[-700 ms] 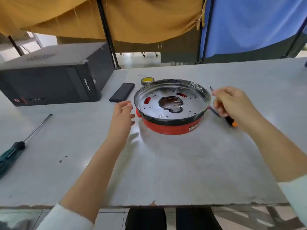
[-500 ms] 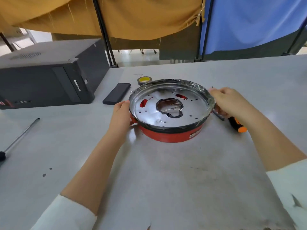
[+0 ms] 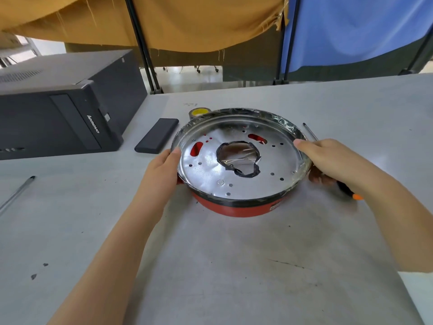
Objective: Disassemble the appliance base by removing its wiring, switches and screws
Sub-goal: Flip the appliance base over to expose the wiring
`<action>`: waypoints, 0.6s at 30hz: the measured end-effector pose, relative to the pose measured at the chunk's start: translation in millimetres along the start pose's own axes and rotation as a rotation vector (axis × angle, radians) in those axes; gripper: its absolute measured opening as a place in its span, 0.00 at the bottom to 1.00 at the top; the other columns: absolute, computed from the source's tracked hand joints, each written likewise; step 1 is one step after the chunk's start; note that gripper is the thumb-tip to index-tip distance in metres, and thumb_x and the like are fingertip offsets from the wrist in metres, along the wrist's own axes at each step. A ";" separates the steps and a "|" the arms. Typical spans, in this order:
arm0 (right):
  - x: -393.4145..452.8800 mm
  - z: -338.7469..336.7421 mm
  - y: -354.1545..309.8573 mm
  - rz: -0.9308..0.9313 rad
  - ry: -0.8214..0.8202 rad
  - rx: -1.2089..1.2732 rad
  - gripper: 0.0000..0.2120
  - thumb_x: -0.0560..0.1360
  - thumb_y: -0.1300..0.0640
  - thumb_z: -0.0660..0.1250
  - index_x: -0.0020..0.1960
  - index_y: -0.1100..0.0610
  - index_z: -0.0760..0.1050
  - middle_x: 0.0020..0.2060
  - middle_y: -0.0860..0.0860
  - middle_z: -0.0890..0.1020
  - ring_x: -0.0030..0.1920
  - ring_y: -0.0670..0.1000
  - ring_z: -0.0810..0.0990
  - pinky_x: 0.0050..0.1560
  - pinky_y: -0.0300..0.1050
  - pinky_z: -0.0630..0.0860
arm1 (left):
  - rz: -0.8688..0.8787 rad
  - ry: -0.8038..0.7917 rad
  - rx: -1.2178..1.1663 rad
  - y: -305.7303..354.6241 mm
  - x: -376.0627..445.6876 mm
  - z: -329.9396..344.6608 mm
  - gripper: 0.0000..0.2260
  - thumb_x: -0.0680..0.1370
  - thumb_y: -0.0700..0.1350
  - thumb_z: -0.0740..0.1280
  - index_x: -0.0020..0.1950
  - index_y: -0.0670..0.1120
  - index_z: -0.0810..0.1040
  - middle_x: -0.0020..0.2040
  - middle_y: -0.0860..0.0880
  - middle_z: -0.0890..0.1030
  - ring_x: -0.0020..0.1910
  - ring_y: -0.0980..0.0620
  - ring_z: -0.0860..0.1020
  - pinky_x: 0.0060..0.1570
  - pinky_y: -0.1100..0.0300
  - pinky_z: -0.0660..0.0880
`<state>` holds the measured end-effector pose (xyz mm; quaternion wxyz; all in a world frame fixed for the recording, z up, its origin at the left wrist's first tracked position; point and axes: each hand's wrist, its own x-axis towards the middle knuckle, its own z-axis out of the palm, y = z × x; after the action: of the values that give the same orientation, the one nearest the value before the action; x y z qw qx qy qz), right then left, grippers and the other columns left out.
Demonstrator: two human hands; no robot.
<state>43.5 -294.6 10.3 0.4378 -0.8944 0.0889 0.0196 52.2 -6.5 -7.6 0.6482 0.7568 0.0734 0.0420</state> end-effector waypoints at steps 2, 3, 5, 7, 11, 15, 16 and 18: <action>-1.9 -1.9 -0.4 -0.055 0.007 0.052 0.23 0.78 0.41 0.56 0.40 0.59 0.74 0.22 0.49 0.79 0.20 0.46 0.73 0.22 0.40 0.67 | 0.063 -0.009 -0.038 2.9 -1.6 -5.3 0.11 0.80 0.49 0.59 0.53 0.47 0.80 0.42 0.54 0.83 0.37 0.59 0.81 0.41 0.62 0.76; -2.2 -2.7 -0.7 -0.088 0.025 0.099 0.23 0.77 0.39 0.57 0.43 0.59 0.75 0.25 0.50 0.81 0.22 0.48 0.76 0.23 0.42 0.69 | 0.095 -0.012 -0.067 5.6 -2.6 -8.2 0.11 0.80 0.49 0.59 0.54 0.50 0.80 0.44 0.56 0.84 0.40 0.59 0.81 0.43 0.62 0.75; -3.7 -4.9 -2.8 -0.144 0.076 0.221 0.23 0.75 0.34 0.57 0.48 0.54 0.75 0.30 0.51 0.82 0.28 0.52 0.80 0.29 0.47 0.73 | 0.162 -0.028 -0.125 11.2 -3.5 -14.1 0.10 0.80 0.48 0.59 0.54 0.50 0.80 0.44 0.55 0.83 0.42 0.58 0.81 0.44 0.63 0.74; -5.1 -6.7 -4.9 -0.212 0.100 0.343 0.22 0.73 0.30 0.56 0.50 0.46 0.75 0.36 0.51 0.83 0.33 0.52 0.83 0.32 0.48 0.77 | 0.197 -0.041 -0.229 17.0 -6.0 -17.7 0.10 0.79 0.48 0.60 0.50 0.48 0.80 0.39 0.55 0.81 0.37 0.57 0.78 0.40 0.64 0.74; -9.7 -7.7 -10.1 -0.307 0.122 0.382 0.22 0.75 0.30 0.49 0.53 0.39 0.74 0.44 0.46 0.83 0.39 0.49 0.85 0.35 0.43 0.80 | 0.213 -0.037 -0.432 22.3 -10.6 -21.0 0.14 0.81 0.50 0.56 0.48 0.47 0.80 0.37 0.55 0.80 0.33 0.58 0.77 0.36 0.65 0.75; -14.2 -4.2 -13.6 -0.325 0.070 0.467 0.20 0.79 0.37 0.49 0.58 0.44 0.74 0.51 0.49 0.82 0.42 0.53 0.85 0.39 0.44 0.82 | 0.193 -0.030 -0.525 24.8 -13.1 -23.0 0.14 0.80 0.52 0.57 0.53 0.48 0.80 0.44 0.52 0.82 0.38 0.55 0.79 0.40 0.62 0.76; -14.8 -3.5 -14.5 -0.332 0.044 0.490 0.21 0.78 0.37 0.50 0.60 0.46 0.73 0.54 0.51 0.81 0.45 0.55 0.84 0.42 0.47 0.82 | 0.199 -0.032 -0.531 24.8 -13.6 -23.8 0.13 0.80 0.52 0.58 0.54 0.48 0.80 0.46 0.52 0.82 0.40 0.54 0.80 0.41 0.62 0.76; -15.9 -2.1 -15.5 -0.352 -0.005 0.525 0.23 0.77 0.37 0.51 0.62 0.49 0.72 0.57 0.55 0.78 0.49 0.59 0.83 0.47 0.52 0.82 | 0.206 -0.044 -0.543 25.8 -14.2 -25.3 0.15 0.79 0.52 0.59 0.59 0.48 0.79 0.51 0.51 0.82 0.47 0.52 0.80 0.46 0.59 0.76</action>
<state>30.5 -284.7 25.5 0.6506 -0.7525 -0.0666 -0.0779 35.7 12.0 22.3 0.8207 0.5599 -0.0319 0.1094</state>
